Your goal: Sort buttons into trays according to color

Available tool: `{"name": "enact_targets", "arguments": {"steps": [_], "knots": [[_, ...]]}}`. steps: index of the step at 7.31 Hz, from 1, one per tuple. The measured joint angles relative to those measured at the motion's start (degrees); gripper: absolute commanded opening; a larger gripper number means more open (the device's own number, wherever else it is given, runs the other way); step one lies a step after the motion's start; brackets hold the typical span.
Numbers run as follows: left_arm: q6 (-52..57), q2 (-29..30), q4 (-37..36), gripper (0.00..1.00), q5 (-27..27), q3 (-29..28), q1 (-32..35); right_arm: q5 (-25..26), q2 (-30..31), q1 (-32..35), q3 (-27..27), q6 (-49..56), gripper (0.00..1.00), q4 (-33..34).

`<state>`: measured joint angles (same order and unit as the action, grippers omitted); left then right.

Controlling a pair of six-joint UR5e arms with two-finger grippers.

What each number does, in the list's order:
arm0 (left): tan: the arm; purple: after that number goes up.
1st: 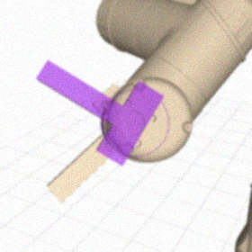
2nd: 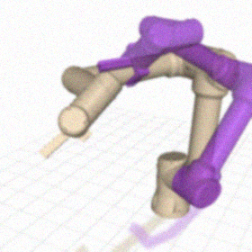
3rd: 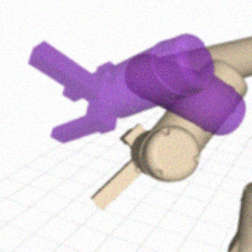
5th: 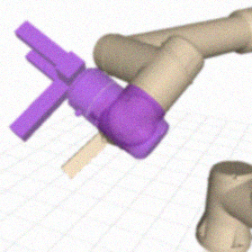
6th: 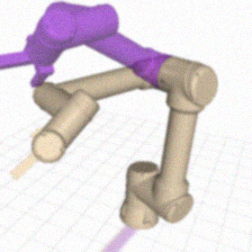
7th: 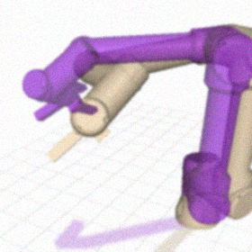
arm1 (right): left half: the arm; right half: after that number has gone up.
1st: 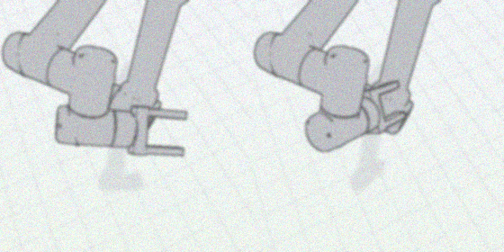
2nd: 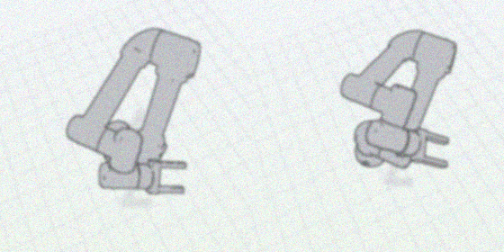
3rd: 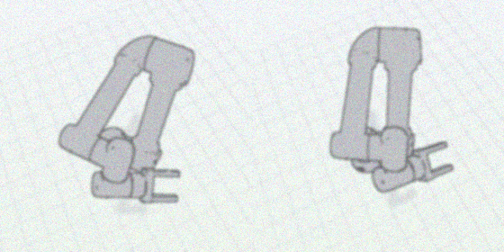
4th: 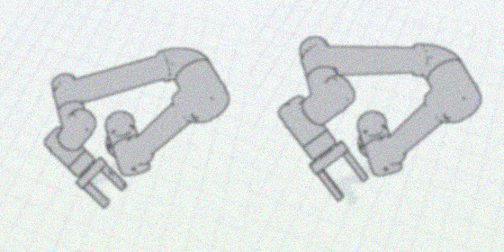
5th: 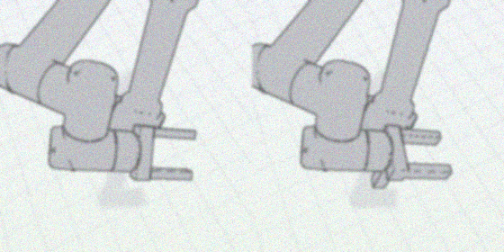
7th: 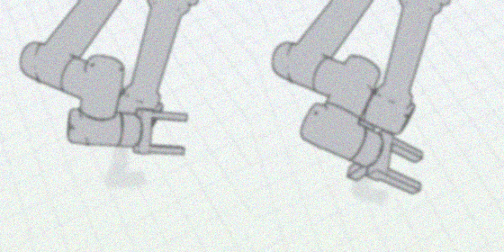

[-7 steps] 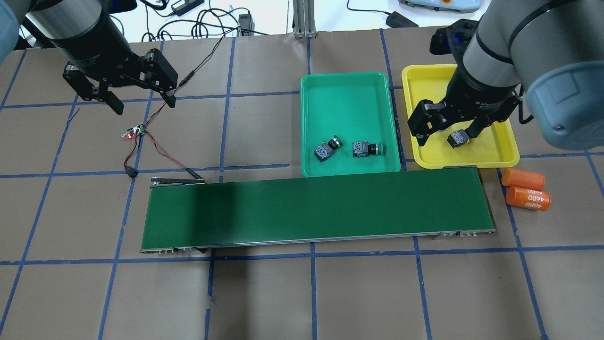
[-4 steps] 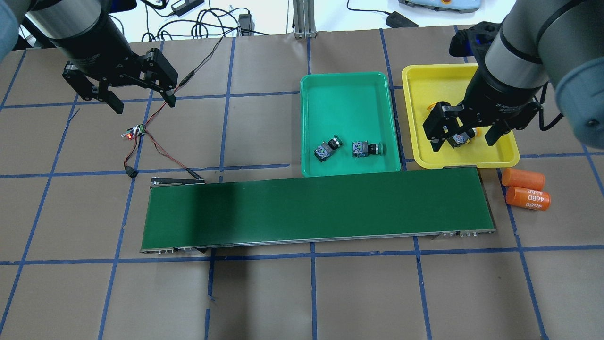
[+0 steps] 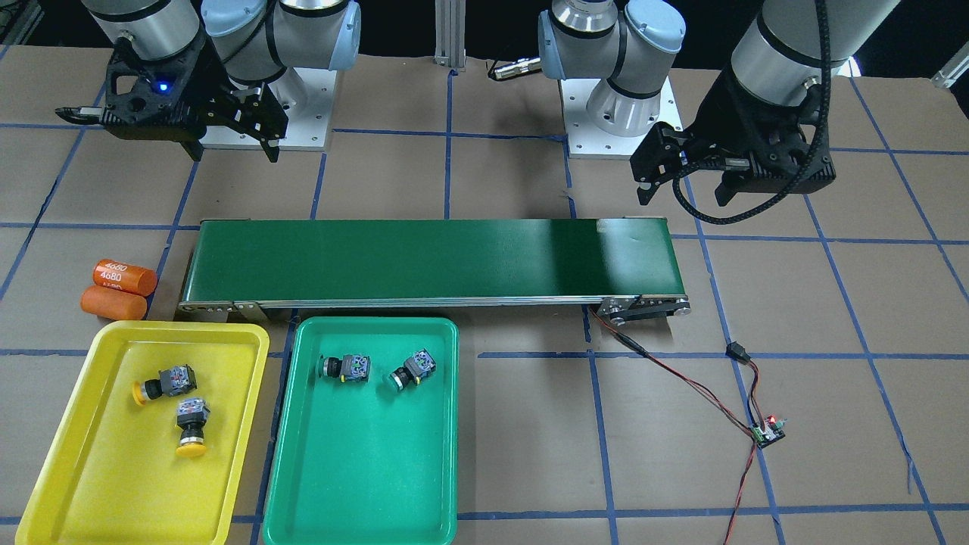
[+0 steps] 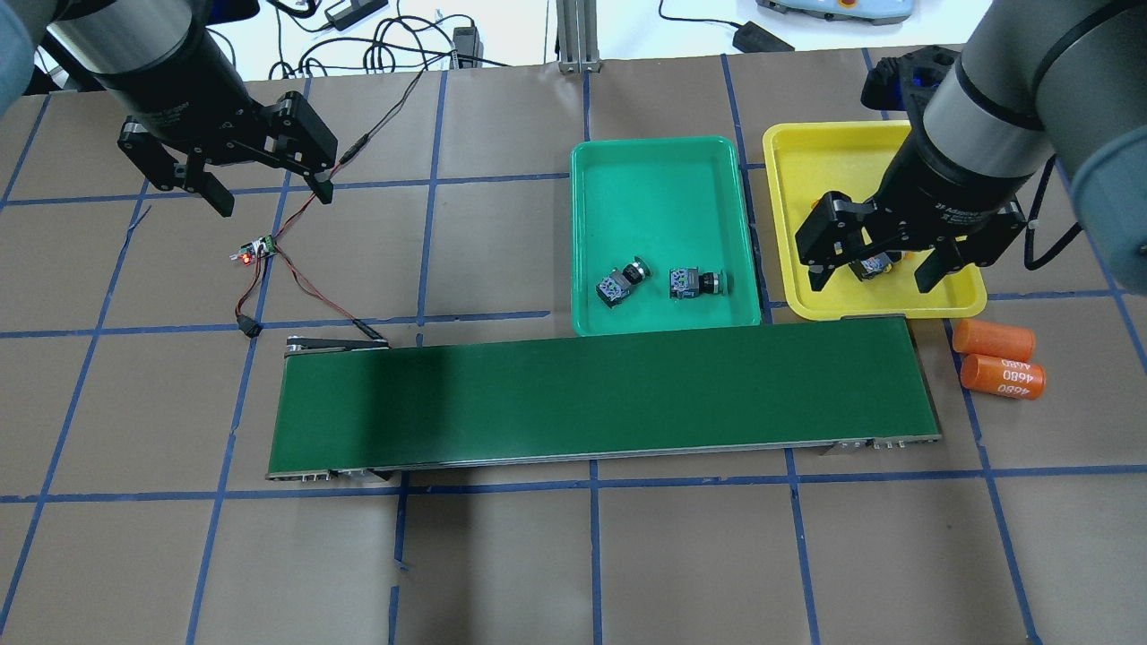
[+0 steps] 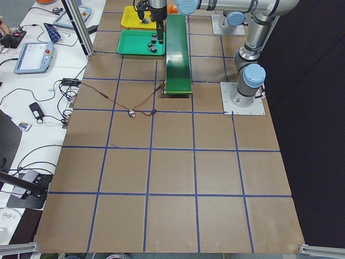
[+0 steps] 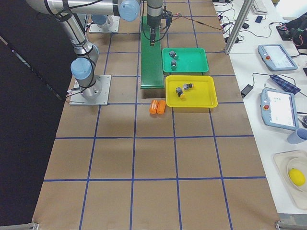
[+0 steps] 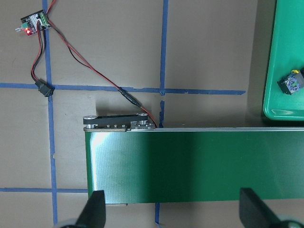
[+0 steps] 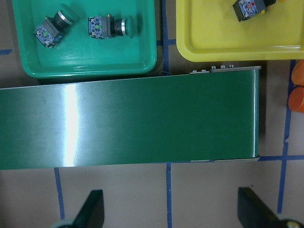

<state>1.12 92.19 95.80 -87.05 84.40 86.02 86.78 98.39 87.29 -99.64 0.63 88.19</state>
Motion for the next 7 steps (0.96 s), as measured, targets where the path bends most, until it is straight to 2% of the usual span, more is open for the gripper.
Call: {"name": "enact_targets", "arguments": {"steps": [4,7], "knots": [[0.0,0.0,0.0,1.00,0.0,0.0,-0.1,0.2,-0.1,1.1,-0.1,-0.9,1.00,0.1],[0.0,-0.2,0.0,1.00,-0.1,0.2,0.0,2.2,-0.5,3.6,-0.1,-1.0,1.00,0.7]]}}
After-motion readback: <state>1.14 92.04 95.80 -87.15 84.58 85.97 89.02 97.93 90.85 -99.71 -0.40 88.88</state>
